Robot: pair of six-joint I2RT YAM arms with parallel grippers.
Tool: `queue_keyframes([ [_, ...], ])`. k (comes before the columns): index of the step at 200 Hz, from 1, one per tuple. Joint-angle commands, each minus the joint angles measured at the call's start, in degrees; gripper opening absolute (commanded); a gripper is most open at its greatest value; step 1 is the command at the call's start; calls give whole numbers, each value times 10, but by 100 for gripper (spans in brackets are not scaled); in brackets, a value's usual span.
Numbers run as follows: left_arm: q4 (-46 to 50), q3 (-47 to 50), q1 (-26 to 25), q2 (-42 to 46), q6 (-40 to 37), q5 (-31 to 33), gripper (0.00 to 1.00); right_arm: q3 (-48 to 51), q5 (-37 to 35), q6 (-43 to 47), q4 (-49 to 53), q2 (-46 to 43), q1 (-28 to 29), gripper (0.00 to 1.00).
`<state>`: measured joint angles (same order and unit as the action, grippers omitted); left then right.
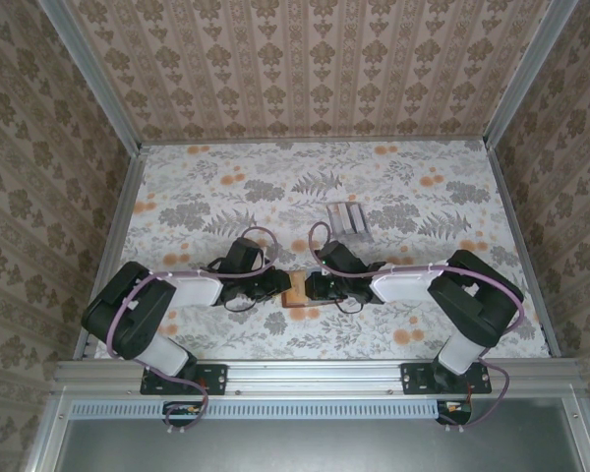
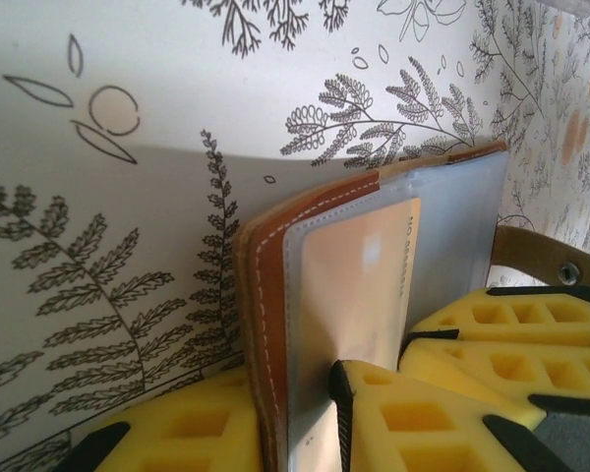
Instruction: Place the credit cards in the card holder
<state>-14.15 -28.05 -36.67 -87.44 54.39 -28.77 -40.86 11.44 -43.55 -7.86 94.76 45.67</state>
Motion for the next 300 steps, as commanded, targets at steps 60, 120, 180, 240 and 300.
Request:
queue_keyframes([
  [60, 40, -19, 4, -21, -35, 2, 7, -46, -83, 83, 185, -102, -26, 38],
  [120, 21, -11, 1, -26, -21, -1, 11, 1, -91, 32, 192, -117, -25, 46],
  [180, 21, -19, -4, -29, -27, -1, 12, 8, -36, 14, 118, -82, -25, 36],
  [240, 26, -22, -7, -37, -26, 3, 13, 3, -31, 25, 119, -77, -25, 15],
  [300, 29, -22, -7, -31, -27, -4, 13, 20, -59, 32, 138, -130, -36, 0],
])
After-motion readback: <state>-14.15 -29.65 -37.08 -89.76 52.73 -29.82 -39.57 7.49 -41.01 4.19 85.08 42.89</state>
